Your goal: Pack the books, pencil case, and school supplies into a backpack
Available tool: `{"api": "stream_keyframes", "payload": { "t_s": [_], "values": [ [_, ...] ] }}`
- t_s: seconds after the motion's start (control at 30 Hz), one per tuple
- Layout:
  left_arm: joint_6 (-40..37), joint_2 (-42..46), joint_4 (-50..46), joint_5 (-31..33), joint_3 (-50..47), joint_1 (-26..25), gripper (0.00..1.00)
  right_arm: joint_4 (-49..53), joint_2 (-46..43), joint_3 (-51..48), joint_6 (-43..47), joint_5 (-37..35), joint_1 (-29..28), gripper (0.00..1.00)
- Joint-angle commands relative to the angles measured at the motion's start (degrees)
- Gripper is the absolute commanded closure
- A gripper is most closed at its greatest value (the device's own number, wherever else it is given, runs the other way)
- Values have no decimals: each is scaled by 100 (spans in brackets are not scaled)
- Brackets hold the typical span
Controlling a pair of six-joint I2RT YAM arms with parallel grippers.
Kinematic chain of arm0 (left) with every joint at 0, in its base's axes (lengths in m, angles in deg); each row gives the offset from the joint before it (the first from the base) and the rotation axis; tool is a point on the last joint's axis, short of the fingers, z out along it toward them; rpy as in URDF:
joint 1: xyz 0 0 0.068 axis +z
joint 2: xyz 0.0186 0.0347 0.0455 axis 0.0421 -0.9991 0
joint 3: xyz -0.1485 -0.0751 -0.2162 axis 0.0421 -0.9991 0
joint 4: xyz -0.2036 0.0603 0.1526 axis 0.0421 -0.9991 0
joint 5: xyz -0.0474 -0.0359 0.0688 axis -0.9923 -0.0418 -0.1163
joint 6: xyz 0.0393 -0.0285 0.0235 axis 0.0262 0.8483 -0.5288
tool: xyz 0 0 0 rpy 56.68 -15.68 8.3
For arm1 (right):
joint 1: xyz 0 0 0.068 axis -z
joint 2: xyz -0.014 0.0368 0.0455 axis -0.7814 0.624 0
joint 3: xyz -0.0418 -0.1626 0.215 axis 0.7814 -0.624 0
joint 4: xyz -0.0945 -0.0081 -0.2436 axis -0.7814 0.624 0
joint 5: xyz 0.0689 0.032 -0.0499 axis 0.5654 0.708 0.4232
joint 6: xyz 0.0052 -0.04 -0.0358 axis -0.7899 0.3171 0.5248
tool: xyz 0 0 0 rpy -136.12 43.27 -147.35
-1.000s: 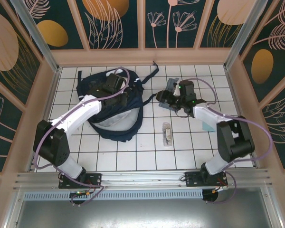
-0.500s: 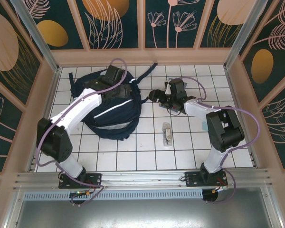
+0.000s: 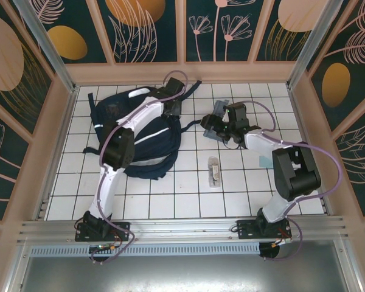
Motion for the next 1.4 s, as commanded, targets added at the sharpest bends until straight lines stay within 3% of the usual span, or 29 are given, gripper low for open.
{"api": "stream_keyframes", "payload": {
  "t_s": [0.0, 0.13, 0.2, 0.27, 0.37, 0.43, 0.57, 0.7, 0.83, 1.03, 1.27, 1.37],
  "values": [
    [131, -485, -673, 99, 67, -21, 41, 116, -120, -91, 140, -56, 86, 16],
    [-294, -336, -29, -1177, -999, -62, 55, 126, -81, -53, 201, -13, 120, 16],
    [-508, -34, 396, -1489, -1762, -211, 64, 72, -41, -38, 219, 5, 116, 19],
    [-667, 447, 991, -1987, -2649, -351, 70, -173, 29, -96, 200, 160, 117, 29],
    [-788, 1274, 1994, -3251, -3866, -425, 71, -686, 130, -302, 38, 401, 90, 46],
    [-999, 1763, 2153, -3637, -4307, -462, 71, -908, 206, -396, 45, 480, 24, 50],
    [-1597, 2542, 1589, -3107, -4601, -463, 66, -1061, 280, -464, 428, 456, -258, 51],
    [-1506, 2783, 958, -1843, -4329, -454, 43, -925, 302, -449, 624, 399, -406, 49],
    [-1006, 2740, 927, -1678, -3944, -494, 30, -861, 199, -527, 533, 299, -388, 45],
    [-390, 2233, 945, -1467, -3425, -915, 30, -560, -125, -777, 213, -40, -186, 33],
    [-144, 1488, 731, -872, -2737, -1377, 32, -759, -917, -1569, -108, -105, 414, 31],
    [-85, 1084, 272, -303, -2380, -1448, 32, -623, -1221, -1705, -63, -218, 539, 31]
  ]
}}
